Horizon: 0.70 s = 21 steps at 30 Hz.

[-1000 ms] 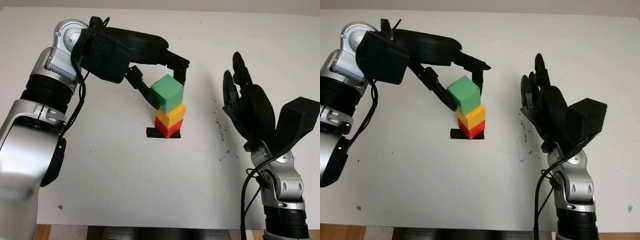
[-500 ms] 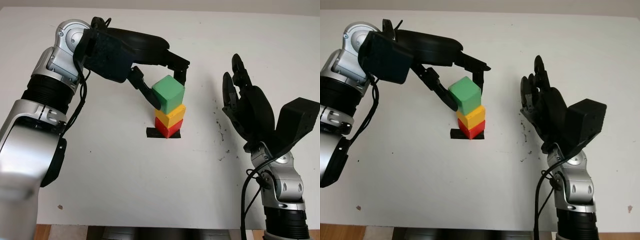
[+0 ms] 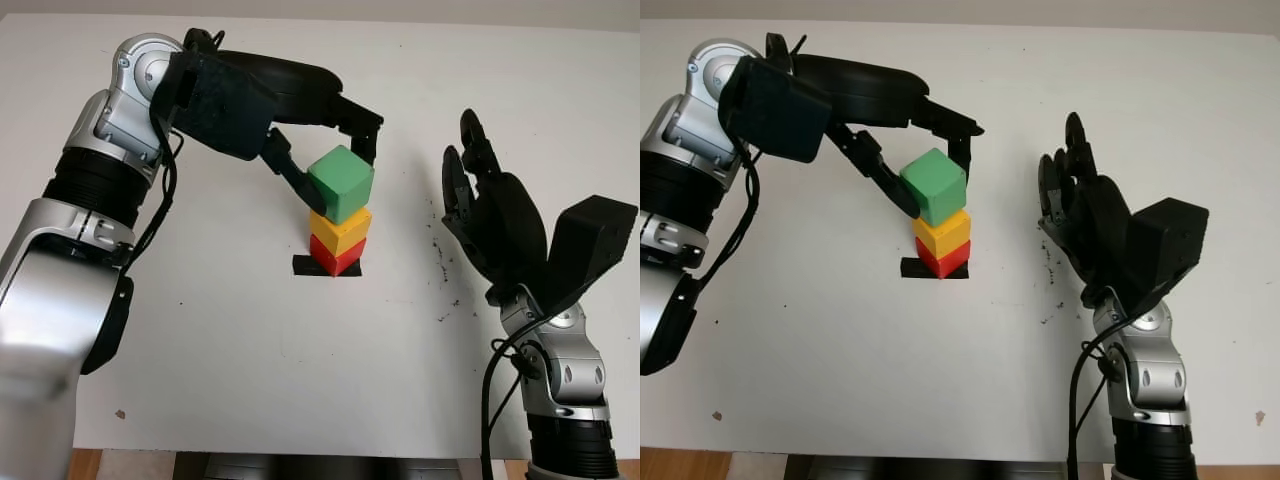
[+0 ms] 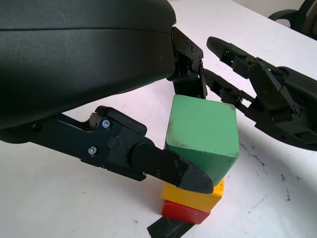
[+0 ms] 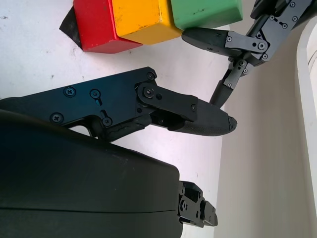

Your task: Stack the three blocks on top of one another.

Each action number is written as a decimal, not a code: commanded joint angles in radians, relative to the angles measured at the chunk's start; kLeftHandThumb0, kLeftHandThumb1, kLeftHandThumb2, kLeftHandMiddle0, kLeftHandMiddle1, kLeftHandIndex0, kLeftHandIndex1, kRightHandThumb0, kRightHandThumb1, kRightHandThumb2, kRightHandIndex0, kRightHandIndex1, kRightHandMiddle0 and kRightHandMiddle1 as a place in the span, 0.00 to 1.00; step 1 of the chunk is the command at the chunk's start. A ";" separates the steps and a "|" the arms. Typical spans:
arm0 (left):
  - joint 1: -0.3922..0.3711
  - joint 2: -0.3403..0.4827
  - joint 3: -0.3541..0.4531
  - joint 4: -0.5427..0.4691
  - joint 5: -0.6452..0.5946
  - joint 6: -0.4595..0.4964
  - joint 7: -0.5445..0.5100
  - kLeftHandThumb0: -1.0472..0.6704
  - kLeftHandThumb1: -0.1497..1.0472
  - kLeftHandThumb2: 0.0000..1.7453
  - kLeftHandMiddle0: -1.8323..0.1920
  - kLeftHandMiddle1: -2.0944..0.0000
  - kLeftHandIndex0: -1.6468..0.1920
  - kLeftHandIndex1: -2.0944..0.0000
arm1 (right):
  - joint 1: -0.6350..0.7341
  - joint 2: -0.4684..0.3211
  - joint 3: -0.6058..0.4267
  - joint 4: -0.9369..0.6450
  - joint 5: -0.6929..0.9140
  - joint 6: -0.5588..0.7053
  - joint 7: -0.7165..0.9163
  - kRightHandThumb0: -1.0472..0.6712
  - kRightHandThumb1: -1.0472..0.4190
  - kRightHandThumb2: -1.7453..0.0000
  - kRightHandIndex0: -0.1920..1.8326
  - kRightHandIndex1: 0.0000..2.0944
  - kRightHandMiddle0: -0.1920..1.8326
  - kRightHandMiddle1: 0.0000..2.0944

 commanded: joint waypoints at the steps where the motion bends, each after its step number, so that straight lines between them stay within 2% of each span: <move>1: -0.009 0.005 -0.001 -0.021 -0.006 0.005 -0.009 0.32 1.00 0.07 0.86 0.97 0.74 0.34 | 0.012 -0.003 -0.007 -0.010 0.002 0.003 0.001 0.26 0.00 0.62 0.00 0.00 0.00 0.00; 21: 0.011 0.007 0.003 -0.040 -0.026 0.025 -0.037 0.33 1.00 0.06 0.87 0.98 0.74 0.32 | 0.011 -0.001 -0.002 -0.011 -0.002 0.002 -0.001 0.26 0.00 0.63 0.00 0.00 0.00 0.00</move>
